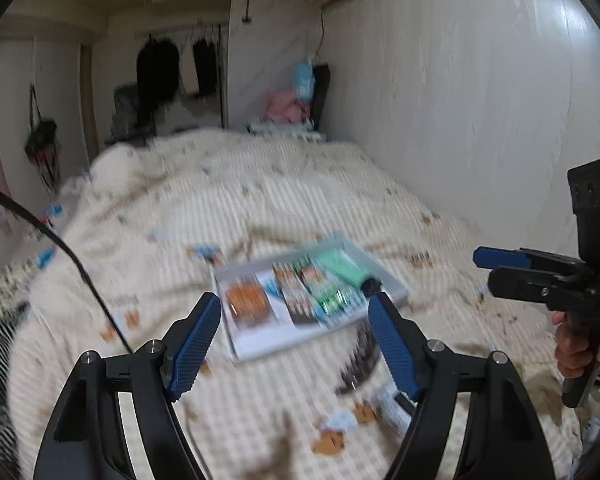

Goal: Organize objects
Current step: 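Move both open grippers back to the hair clip and wrapped bar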

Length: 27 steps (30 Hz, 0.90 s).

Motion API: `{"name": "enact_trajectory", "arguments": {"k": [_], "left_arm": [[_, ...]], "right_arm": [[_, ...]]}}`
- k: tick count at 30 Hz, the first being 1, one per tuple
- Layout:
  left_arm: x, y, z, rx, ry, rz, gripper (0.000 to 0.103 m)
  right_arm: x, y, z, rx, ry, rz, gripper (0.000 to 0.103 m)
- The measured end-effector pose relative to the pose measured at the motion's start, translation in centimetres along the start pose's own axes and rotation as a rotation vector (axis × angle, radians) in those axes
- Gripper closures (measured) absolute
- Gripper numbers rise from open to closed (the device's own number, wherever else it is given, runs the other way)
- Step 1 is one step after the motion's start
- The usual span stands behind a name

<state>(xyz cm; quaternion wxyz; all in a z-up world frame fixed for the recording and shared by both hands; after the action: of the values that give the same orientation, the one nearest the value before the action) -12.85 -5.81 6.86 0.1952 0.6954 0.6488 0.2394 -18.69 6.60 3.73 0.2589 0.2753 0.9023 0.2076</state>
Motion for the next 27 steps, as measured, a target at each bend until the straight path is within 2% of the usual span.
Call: {"name": "enact_trajectory", "arguments": {"k": [4,6,10,14,19,25,27], "left_arm": [[0.7,-2.4,4.0,-0.1,0.013,0.03,0.024],[1.4,-3.4,5.9,-0.132,-0.014,0.065,0.024],[2.5,-4.8,8.5,-0.198,-0.057,0.052,0.024],[3.4,-5.0,9.8,-0.197,-0.06,0.047,0.024],[3.9,-5.4,11.0,-0.21,-0.071,0.025,0.024],[3.0,-4.9,10.5,-0.178,-0.05,0.015,0.024],[2.6,-4.5,9.9,-0.164,-0.037,0.032,0.024]], "right_arm": [[1.9,-1.3,3.6,-0.07,-0.049,0.039,0.028],[2.4,-2.1,5.4,-0.095,-0.064,0.043,0.028],[2.4,-3.7,7.9,-0.15,-0.053,0.053,0.028],[1.6,-4.0,8.5,-0.144,0.015,0.079,0.028],[1.1,-5.4,9.9,-0.195,0.058,0.087,0.028],[0.8,-7.6,11.9,-0.325,0.099,0.112,0.028],[0.7,-8.2,12.4,-0.359,0.118,0.125,0.028]]}}
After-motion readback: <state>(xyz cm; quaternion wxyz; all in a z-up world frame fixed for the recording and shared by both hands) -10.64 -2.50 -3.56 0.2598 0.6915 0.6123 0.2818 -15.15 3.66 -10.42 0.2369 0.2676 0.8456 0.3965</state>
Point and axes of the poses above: each gripper's, at about its wrist camera, not at the fingertips, and y roughly against the way its jaws point, x to its right, z to its underside, the point moved 6 cm from there along -y, roughly the way its jaws point
